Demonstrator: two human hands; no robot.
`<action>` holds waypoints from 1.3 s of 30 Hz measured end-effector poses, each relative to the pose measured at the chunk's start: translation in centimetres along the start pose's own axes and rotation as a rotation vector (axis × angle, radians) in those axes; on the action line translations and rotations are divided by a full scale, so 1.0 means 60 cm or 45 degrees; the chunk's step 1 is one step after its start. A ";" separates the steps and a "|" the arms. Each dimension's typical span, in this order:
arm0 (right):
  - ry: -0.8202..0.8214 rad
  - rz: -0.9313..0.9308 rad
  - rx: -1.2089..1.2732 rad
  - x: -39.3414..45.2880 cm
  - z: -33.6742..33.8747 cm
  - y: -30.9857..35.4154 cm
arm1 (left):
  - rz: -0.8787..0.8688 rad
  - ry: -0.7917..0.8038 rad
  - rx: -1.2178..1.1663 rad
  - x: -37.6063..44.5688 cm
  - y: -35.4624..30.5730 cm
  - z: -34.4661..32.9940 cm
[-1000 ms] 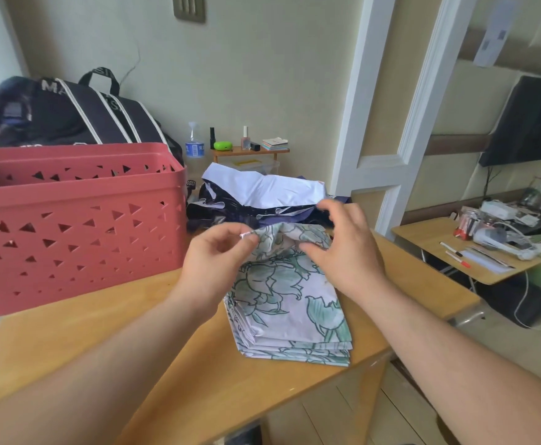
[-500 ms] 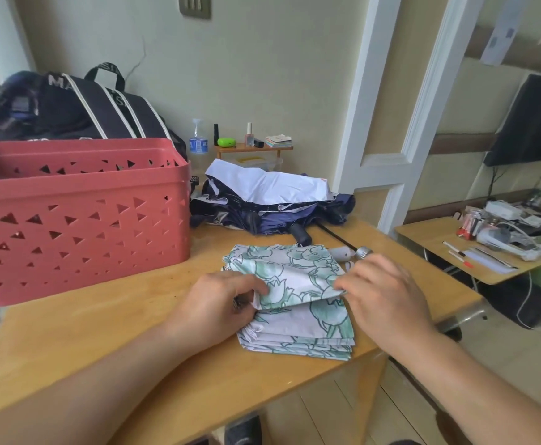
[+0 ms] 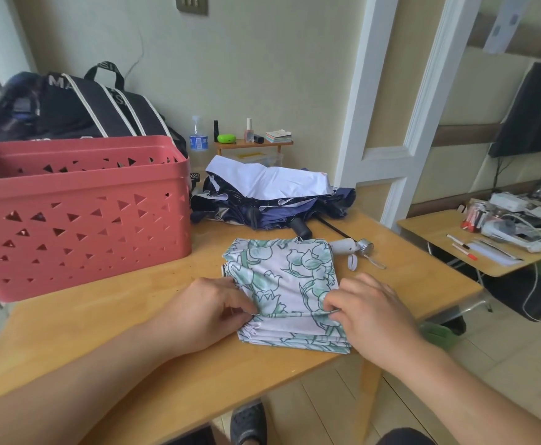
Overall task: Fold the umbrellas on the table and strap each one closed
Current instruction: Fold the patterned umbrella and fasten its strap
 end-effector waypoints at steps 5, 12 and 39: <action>0.172 0.004 -0.024 0.001 -0.007 0.001 | -0.016 -0.022 0.294 0.009 -0.016 0.007; 0.150 0.023 -0.127 0.002 -0.005 0.011 | 0.173 -0.026 0.399 0.098 -0.108 -0.022; 0.353 -0.311 0.228 0.071 -0.065 0.000 | 0.242 0.073 0.145 -0.037 -0.010 -0.016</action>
Point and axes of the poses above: each hand's wrist, its own x-axis towards the middle knuckle, its own z-axis out of the back of the hand, y = z × x, the point moved 4 cm from there along x, towards the middle knuckle, and after that the axes turned 11 degrees about z, right-handed, at the moved point
